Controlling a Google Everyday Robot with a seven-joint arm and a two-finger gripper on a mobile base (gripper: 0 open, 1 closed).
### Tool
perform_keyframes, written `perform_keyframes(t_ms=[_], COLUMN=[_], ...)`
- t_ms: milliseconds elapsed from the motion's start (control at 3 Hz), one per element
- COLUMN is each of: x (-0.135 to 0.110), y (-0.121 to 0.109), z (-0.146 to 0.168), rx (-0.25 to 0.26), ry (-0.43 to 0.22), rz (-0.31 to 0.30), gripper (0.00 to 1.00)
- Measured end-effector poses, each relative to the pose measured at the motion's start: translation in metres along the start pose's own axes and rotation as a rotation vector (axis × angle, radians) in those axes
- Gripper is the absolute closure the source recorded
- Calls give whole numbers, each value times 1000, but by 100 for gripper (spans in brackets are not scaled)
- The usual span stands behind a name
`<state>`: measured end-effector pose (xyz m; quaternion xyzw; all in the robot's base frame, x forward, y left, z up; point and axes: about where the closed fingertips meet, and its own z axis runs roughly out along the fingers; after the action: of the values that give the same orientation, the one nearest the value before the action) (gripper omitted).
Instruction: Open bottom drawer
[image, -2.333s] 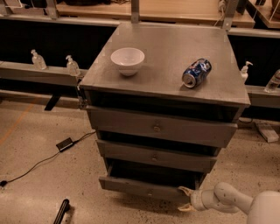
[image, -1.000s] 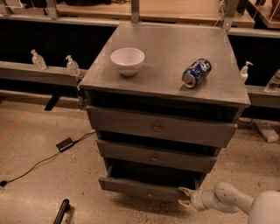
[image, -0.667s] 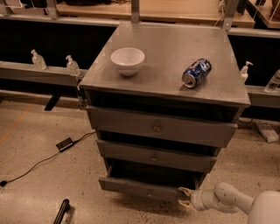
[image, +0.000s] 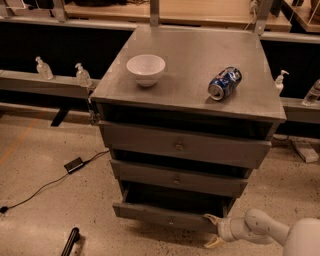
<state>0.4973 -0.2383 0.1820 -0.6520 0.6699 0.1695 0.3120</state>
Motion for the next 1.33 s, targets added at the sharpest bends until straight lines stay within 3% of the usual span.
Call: perform_keyframes(t_ms=[333,667,1333], x=[-1,-2,-14], y=[1,0,-18], z=[2,2,-10], rx=[-2,-3,-9], ry=[-2,-6,-83], rz=[0,-1,-4], gripper=[0,0,0])
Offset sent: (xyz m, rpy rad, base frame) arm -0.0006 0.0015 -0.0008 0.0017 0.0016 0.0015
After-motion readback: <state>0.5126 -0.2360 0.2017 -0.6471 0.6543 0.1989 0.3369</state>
